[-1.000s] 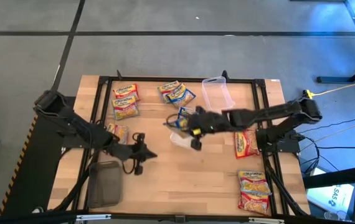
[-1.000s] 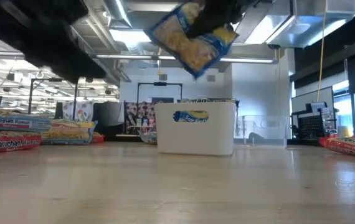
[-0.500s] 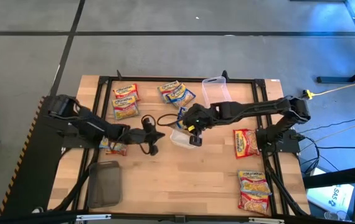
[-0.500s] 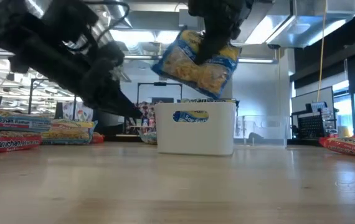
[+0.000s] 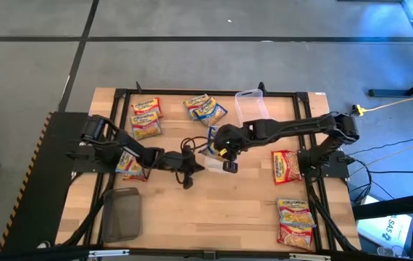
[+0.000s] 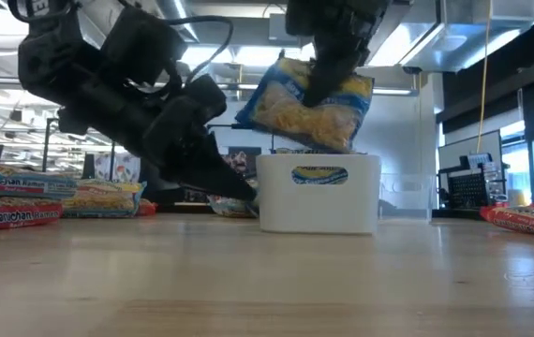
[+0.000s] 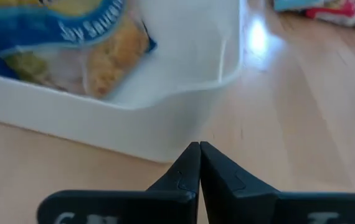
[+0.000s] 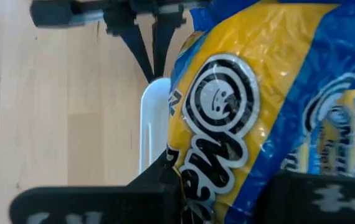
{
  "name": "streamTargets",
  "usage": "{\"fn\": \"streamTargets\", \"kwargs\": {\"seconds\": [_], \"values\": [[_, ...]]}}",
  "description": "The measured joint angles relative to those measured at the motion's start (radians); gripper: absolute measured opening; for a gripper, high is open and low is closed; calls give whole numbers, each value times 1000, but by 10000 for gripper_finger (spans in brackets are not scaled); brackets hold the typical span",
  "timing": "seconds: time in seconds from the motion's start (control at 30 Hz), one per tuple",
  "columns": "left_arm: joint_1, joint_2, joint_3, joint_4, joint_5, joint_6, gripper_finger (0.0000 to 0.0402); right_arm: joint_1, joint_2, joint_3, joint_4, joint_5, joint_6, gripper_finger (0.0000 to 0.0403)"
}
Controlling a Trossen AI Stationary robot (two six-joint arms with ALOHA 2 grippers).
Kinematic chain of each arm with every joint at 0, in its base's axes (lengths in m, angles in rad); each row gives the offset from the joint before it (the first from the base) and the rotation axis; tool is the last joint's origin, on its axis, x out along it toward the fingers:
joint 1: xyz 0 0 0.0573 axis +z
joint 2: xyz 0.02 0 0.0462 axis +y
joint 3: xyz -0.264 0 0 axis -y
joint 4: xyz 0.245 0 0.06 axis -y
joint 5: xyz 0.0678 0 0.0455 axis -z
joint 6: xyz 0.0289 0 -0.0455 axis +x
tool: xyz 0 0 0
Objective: Sort Maruchan noodles
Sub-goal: Put the blue noodle pack in the white bin
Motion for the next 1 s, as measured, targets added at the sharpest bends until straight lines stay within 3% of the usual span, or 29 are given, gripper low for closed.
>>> {"fn": "streamTargets", "kwargs": {"seconds": [0.83,1.0], "values": [[-65,-24,-1,-60,-22,-6,10,-1,162,-26,-88,39,-105,51],[-65,-24,-1,-61,-22,-5,2,-1,160,42,-160,44,-105,51]]}}
